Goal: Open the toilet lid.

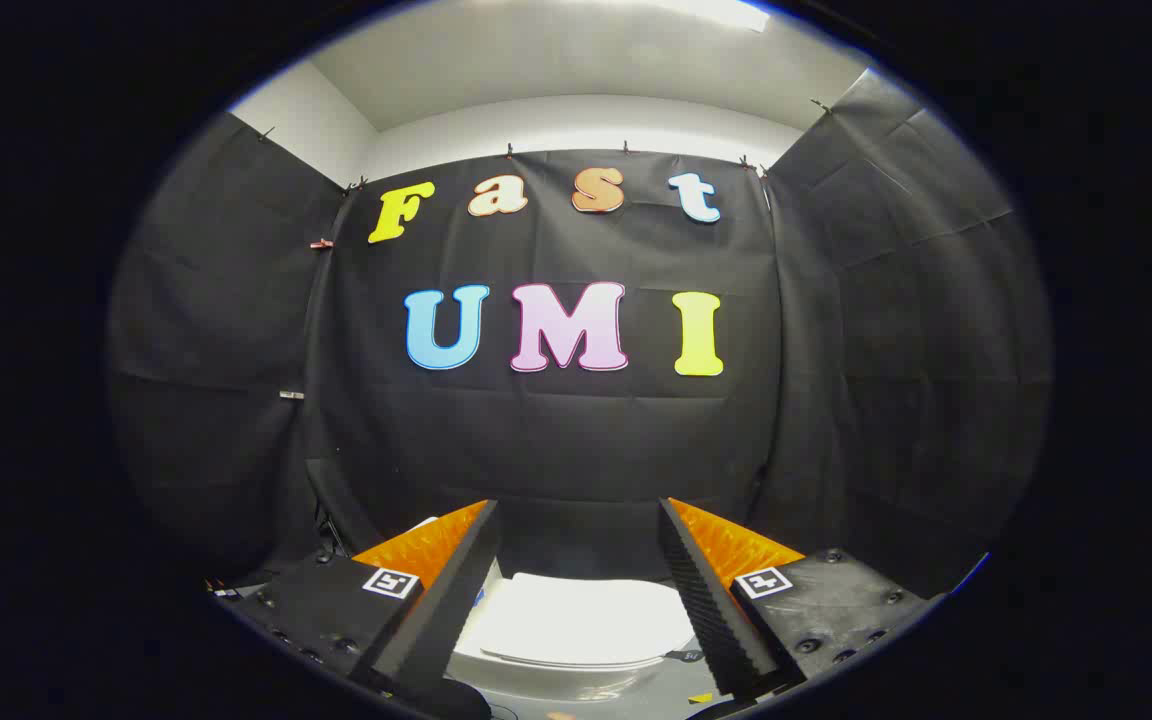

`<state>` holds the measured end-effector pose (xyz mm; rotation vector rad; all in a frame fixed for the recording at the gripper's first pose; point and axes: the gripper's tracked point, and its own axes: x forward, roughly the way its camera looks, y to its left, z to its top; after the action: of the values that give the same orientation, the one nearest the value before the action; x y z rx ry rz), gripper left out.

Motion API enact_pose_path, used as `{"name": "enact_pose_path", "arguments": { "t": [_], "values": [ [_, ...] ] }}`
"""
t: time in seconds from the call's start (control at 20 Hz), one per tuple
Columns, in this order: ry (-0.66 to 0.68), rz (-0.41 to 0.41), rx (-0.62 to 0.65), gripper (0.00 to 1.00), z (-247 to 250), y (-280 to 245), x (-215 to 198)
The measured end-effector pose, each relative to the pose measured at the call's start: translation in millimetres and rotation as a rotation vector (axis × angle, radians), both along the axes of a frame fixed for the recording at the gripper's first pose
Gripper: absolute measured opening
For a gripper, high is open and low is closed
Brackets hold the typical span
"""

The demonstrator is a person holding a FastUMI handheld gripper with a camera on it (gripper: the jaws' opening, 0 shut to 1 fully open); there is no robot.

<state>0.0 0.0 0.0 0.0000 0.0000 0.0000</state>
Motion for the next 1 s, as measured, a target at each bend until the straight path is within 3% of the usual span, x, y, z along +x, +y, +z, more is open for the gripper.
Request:
{"name": "enact_pose_path", "arguments": {
  "t": [1.0],
  "values": [
    [0.009, -0.009, -0.007, 0.99, 2.0, -0.4, -1.0]
  ]
}}
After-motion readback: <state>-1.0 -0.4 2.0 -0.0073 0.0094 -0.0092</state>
